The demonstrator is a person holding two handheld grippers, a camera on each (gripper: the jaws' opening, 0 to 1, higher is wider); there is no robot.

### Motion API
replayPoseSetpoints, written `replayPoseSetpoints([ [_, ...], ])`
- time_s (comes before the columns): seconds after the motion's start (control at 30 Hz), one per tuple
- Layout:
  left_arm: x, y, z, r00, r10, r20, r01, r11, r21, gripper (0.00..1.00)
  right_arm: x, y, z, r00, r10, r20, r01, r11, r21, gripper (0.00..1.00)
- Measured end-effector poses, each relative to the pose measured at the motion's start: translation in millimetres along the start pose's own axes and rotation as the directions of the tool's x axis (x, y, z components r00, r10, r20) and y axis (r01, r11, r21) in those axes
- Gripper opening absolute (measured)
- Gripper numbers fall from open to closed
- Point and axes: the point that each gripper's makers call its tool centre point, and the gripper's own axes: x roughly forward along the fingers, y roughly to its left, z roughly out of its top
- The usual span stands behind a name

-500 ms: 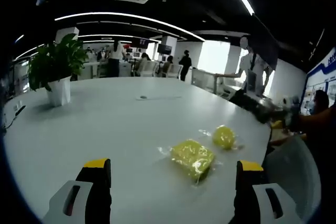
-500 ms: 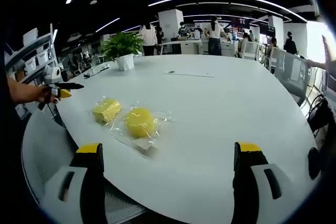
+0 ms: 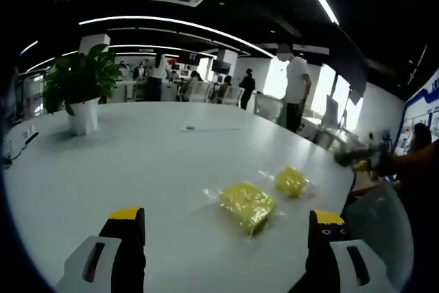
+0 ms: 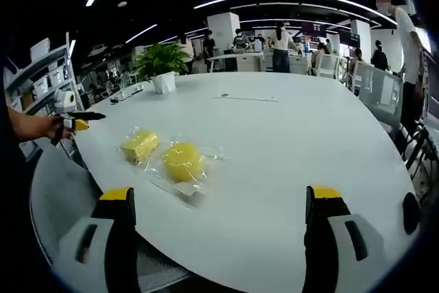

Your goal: Compare the silicone blocks by pressing each to a similar depth, holding the contact briefly, and releasing to observe deformation and rebound differences across the visible hardness samples.

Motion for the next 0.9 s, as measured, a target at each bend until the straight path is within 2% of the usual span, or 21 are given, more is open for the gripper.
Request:
replayPoseSetpoints([
  [0.17,-3.0,-2.1,1.9,1.0,0.011,0.0,-0.011,1.0,-0.001,1.0,2.3,2.2,2.7,1.0,0.013,0.011,-0.013,1.0,-0.002,0.96],
  [0.6,3.9,-9.1,3.1,1.0,-0.007,0.005,0.007,1.0,-0.016,1.0,0.3,5.8,2.4,1.0,0.017,0.025,-0.017,1.0,-0.007,0.97],
  [0.9,4.6,-11.2,9.7,1.0,-0.006,0.006,0.006,1.0,-0.001,1.0,0.7,8.8,4.0,0.999,0.024,0.031,-0.024,1.0,-0.007,0.96],
])
